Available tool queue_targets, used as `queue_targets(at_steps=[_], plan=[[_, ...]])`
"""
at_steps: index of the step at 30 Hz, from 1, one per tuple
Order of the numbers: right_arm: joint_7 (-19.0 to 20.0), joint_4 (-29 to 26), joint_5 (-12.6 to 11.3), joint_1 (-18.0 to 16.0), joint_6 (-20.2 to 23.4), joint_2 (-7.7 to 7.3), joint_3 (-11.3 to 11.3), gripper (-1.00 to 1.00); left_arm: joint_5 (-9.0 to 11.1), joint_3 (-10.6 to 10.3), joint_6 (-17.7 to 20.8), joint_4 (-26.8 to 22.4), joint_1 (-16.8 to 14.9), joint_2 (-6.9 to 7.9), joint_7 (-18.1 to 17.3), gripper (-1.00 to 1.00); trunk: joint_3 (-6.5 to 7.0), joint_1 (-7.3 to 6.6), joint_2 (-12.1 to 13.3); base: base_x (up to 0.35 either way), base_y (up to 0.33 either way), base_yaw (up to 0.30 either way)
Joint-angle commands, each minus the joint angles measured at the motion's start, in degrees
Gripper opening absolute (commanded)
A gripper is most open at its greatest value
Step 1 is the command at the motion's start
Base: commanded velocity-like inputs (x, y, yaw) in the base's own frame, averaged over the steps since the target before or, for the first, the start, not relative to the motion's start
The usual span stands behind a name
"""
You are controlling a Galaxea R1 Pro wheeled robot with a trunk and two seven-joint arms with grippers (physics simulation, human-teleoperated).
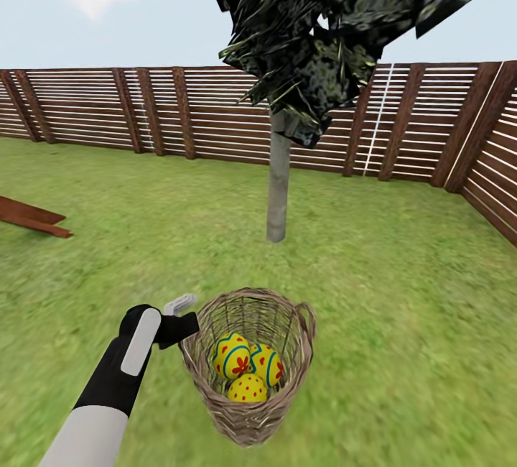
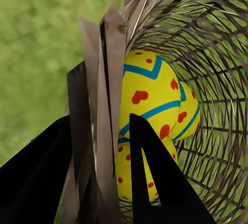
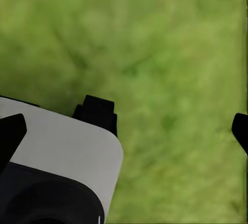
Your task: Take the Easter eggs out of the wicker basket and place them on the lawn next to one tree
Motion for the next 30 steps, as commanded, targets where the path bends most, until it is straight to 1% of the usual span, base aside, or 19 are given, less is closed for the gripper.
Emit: queue_targets(at_steps=[1, 15, 22, 30], plan=[[0.2, 0.1, 0.2, -0.1, -0.3, -0.02, 0.0, 1.0, 1.4, 0.1, -0.1, 0.0, 0.0, -0.06, 0.5, -1.0, -0.05, 0.03, 0.0, 0.316, 0.0, 0.0], [0.2, 0.1, 0.1, -0.1, -0.3, -0.02, 0.0, 1.0, 1.4, 0.1, 0.0, -0.1, 0.0, -0.14, 0.5, -1.0, -0.05, 0.03, 0.0, 0.316, 0.0, 0.0], [0.5, 0.1, 0.0, -0.1, -0.3, 0.25, -0.1, 1.0, 1.4, 0.1, 0.0, -0.2, 0.0, -0.11, 0.5, -1.0, -0.05, 0.03, 0.0, 0.316, 0.0, 0.0], [0.6, -0.2, 0.6, -0.1, -0.3, 0.21, 0.0, 1.0, 1.4, 0.1, 0.0, 0.1, 0.0, -0.14, 0.5, -1.0, -0.05, 0.03, 0.0, 0.316, 0.0, 0.0]])
